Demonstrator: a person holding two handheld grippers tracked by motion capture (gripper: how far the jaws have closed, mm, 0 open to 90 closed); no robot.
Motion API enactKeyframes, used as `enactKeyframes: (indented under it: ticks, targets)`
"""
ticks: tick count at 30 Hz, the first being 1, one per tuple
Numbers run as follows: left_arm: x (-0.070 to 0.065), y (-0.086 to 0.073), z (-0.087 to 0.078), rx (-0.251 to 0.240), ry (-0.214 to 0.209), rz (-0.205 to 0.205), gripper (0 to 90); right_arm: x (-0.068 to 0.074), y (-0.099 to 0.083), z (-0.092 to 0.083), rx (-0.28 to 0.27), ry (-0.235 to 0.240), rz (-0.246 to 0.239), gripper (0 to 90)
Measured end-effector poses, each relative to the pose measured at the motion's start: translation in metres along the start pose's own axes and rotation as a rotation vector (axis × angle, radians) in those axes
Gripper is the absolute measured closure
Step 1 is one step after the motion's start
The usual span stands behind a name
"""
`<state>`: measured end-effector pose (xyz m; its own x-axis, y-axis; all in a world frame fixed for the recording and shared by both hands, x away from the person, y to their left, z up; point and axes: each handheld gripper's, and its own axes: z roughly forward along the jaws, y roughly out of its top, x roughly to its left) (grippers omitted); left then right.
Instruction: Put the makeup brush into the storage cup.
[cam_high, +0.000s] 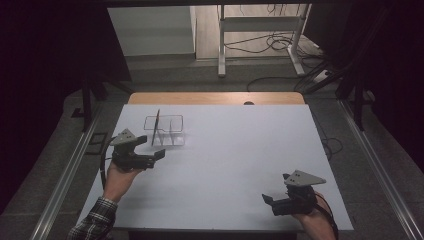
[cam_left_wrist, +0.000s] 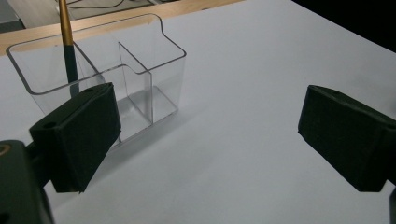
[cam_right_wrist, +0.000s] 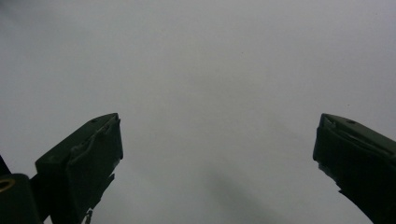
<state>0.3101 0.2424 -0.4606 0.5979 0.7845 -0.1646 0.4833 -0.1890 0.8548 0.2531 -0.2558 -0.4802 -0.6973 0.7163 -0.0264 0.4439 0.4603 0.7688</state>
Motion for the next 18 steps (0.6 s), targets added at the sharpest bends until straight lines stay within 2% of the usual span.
enactKeyframes:
  ticks: [18]
  targets:
    - [-0.0087,-0.0078,-0.0094,0.010,0.000,0.009,6.1,-0.0002,0.0000,-0.0004,-0.006,0.001,0.002,1.7]
